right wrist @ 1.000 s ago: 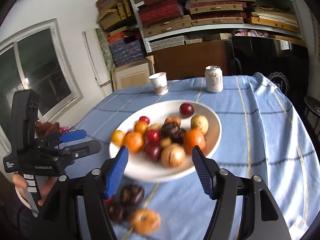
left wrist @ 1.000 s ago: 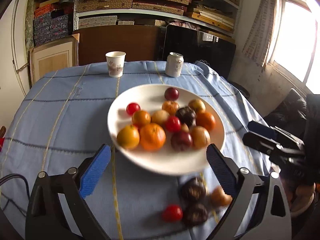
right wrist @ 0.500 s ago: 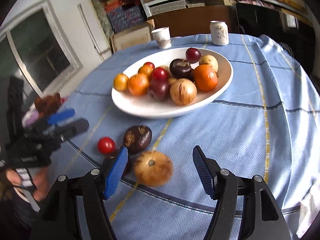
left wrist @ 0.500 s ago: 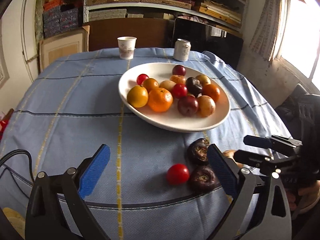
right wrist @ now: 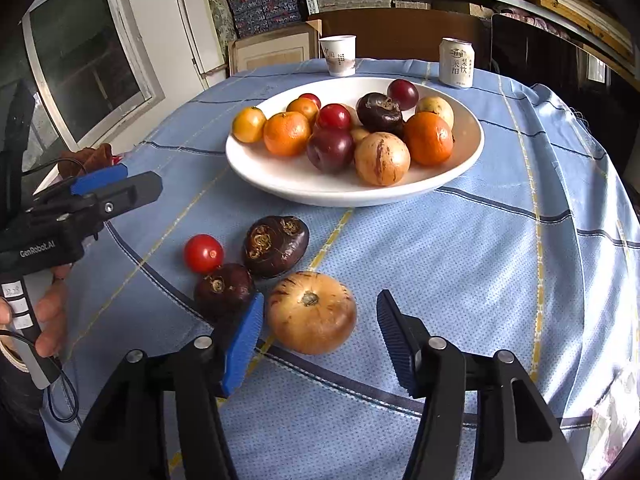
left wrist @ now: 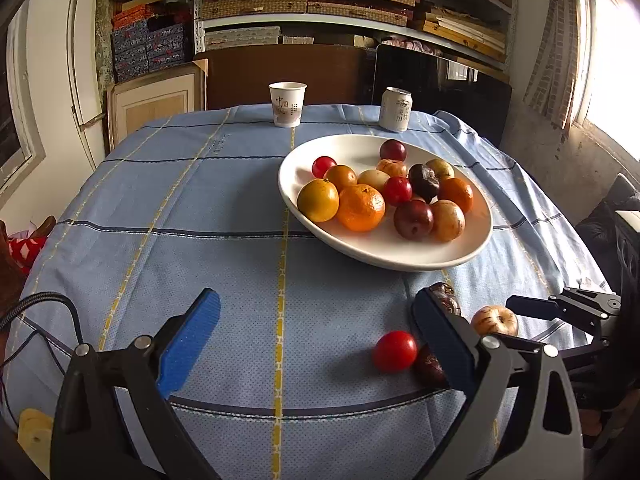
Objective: Organize fruits
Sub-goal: 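Reach the right tool to the large tan round fruit and grasp it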
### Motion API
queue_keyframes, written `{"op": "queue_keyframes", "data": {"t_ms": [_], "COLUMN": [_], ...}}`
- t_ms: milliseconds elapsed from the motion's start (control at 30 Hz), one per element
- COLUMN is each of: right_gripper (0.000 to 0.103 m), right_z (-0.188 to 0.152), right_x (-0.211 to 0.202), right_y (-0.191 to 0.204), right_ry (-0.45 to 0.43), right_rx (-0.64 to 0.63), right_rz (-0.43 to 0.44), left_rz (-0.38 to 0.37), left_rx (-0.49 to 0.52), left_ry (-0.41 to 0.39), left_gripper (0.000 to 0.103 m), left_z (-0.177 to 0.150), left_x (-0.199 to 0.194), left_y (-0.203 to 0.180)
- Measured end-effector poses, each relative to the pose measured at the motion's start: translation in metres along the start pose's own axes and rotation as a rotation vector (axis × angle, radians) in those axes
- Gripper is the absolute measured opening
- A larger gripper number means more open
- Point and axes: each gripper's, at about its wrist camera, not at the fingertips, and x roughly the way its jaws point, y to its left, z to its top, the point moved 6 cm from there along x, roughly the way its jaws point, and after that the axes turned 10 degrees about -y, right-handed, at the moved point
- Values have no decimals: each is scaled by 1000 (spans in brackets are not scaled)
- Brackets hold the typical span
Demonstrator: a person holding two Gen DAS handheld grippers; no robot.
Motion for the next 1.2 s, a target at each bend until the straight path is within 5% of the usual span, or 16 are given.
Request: {"op": "queue_keyframes", "data": {"t_ms": [567,800,1000,1200], "right_gripper": [46,45,45,46], "right_z": [-2,14,14,14], "right_x": [4,-16,-15,-15], "right_y": [2,-24,-32,-29], "right_ry": [20,-89,-83,-85], "right_rx": [11,107,139,120], "right_rz": [42,-10,-8,-13], "left_rz": [11,-173,-240,-257], "left_rx": [-4,98,170,125], "left_ry": [14,77,129,146], "left_gripper": [96,95,53,43], "left_z": [-4,-17,-34,-36], "left_x": [3,5,11,17], "left_y": [3,-24,-46,-47]}}
